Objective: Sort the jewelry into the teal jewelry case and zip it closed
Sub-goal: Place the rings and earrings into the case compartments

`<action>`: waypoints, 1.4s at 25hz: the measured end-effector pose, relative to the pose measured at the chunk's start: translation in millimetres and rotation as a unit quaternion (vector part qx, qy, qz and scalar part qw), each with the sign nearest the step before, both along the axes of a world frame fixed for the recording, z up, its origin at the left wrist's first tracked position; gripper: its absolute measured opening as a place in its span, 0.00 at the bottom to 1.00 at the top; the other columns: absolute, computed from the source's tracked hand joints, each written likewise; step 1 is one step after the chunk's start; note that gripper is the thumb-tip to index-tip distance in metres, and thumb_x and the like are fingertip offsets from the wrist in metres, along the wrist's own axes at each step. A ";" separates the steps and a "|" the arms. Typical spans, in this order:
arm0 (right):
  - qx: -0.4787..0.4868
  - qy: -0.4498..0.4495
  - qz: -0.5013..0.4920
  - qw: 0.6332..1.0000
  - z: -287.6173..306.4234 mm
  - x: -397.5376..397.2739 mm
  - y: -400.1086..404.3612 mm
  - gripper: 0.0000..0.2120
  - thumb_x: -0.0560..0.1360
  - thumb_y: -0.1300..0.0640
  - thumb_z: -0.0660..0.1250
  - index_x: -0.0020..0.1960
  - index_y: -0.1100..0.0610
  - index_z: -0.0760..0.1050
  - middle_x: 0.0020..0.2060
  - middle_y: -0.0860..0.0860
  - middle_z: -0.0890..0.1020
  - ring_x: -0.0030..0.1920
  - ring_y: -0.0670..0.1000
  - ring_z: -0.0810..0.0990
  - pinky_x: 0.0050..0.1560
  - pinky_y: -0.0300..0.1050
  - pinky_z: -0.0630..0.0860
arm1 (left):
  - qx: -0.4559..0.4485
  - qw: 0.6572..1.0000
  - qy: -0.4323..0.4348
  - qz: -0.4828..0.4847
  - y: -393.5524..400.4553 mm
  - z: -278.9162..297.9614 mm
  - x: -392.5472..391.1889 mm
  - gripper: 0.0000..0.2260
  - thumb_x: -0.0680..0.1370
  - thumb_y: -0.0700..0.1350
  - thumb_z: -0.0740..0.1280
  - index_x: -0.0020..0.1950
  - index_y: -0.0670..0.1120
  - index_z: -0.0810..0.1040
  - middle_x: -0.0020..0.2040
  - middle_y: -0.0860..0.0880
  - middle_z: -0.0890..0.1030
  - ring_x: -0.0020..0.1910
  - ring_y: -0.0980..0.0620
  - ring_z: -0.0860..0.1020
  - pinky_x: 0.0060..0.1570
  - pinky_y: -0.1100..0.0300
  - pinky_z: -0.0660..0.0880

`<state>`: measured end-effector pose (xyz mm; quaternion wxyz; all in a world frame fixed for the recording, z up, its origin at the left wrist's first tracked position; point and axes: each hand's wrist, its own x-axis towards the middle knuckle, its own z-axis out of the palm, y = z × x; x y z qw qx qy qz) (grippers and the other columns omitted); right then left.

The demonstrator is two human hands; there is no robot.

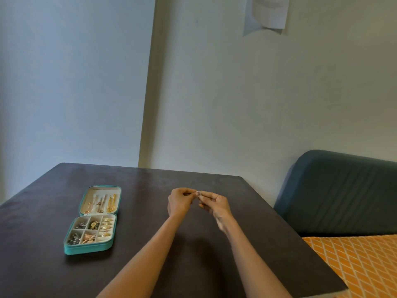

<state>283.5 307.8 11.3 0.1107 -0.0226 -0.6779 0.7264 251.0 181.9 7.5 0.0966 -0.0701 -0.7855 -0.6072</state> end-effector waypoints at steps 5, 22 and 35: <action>0.051 0.040 -0.002 0.998 2.8 15.1 -36.5 0.10 0.72 0.65 0.71 0.53 0.59 0.80 0.45 0.52 0.85 0.47 0.49 0.84 0.47 0.40 0.81 | 0.007 1.000 -0.003 0.005 -41.0 0.8 16.1 0.04 0.72 0.51 0.73 0.43 0.53 0.81 0.37 0.55 0.83 0.33 0.55 0.81 0.36 0.58 0.81; 0.205 0.108 0.095 0.968 -6.2 11.4 -174.9 0.07 0.70 0.65 0.73 0.47 0.59 0.84 0.38 0.50 0.85 0.38 0.44 0.83 0.44 0.38 0.81 | -0.179 0.976 0.003 -0.121 -222.6 17.5 33.7 0.08 0.70 0.40 0.74 0.48 0.45 0.80 0.40 0.52 0.81 0.43 0.54 0.80 0.46 0.64 0.76; 0.148 0.081 0.070 0.983 -60.3 28.2 -205.3 0.06 0.72 0.64 0.70 0.49 0.61 0.82 0.44 0.54 0.85 0.44 0.47 0.82 0.47 0.37 0.78 | -0.551 0.827 0.058 -0.096 -243.0 1.4 34.2 0.16 0.72 0.51 0.70 0.58 0.49 0.76 0.56 0.51 0.80 0.57 0.51 0.76 0.60 0.56 0.67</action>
